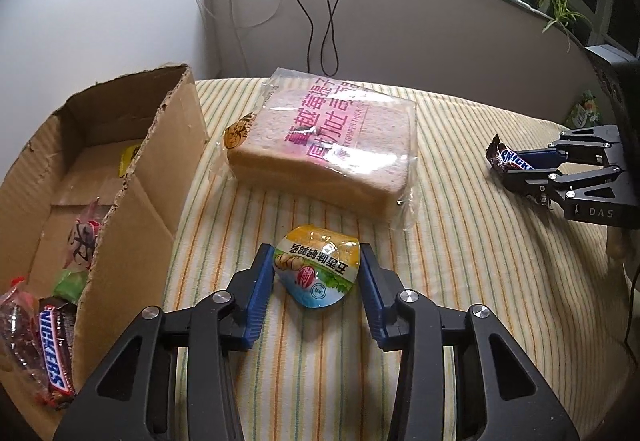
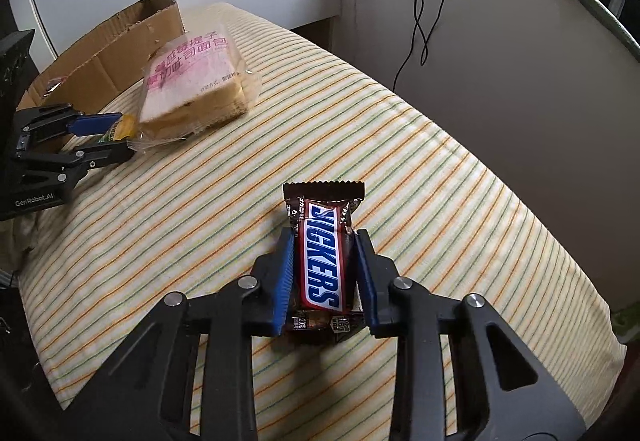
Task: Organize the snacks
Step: 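Grasp the round yellow-lidded cup with left tool while right tool grasps Snickers bar, then carry the cup and Snickers bar toward the box and lower them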
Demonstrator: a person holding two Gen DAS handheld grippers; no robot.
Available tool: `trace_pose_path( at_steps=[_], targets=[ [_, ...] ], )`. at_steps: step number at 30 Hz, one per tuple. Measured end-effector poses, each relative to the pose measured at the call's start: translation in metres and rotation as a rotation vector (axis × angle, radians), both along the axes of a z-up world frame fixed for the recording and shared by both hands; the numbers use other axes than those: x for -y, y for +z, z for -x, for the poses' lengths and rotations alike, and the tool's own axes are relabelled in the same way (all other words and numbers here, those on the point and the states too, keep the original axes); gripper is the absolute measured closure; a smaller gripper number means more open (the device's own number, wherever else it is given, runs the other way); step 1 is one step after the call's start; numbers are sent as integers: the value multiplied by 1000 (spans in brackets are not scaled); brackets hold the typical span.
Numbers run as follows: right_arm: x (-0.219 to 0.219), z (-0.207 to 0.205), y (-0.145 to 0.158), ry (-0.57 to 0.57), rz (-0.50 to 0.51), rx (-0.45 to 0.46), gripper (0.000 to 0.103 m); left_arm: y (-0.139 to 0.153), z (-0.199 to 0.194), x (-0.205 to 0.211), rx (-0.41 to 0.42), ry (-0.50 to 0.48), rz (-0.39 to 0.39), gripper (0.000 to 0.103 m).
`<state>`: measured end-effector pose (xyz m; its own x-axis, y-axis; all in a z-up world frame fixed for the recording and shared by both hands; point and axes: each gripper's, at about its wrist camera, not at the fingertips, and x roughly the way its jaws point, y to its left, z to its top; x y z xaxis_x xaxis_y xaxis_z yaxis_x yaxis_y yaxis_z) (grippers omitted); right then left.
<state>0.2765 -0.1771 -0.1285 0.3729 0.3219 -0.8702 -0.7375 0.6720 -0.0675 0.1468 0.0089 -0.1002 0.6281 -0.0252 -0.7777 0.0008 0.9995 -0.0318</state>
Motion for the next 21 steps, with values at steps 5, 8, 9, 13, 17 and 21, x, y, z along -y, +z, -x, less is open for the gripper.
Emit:
trace_pose_path(
  at_steps=[5, 8, 9, 13, 17, 21],
  targets=[
    [2, 7, 6, -19, -3, 8, 73, 6, 4, 5, 15, -11, 8, 63],
    [3, 12, 13, -28, -13, 16, 73, 12, 11, 8, 34, -22, 15, 63],
    [4, 13, 16, -30, -16, 21, 73, 16, 15, 9, 43, -26, 15, 63],
    [3, 20, 30, -32, -29, 43, 73, 30, 25, 11, 78, -35, 22, 63],
    [-3, 30, 45, -24, -47, 66, 73, 42, 31, 6, 114, -40, 22, 63],
    [-13, 42, 60, -12, -60, 91, 73, 54, 42, 2, 145, -39, 24, 63]
  ],
)
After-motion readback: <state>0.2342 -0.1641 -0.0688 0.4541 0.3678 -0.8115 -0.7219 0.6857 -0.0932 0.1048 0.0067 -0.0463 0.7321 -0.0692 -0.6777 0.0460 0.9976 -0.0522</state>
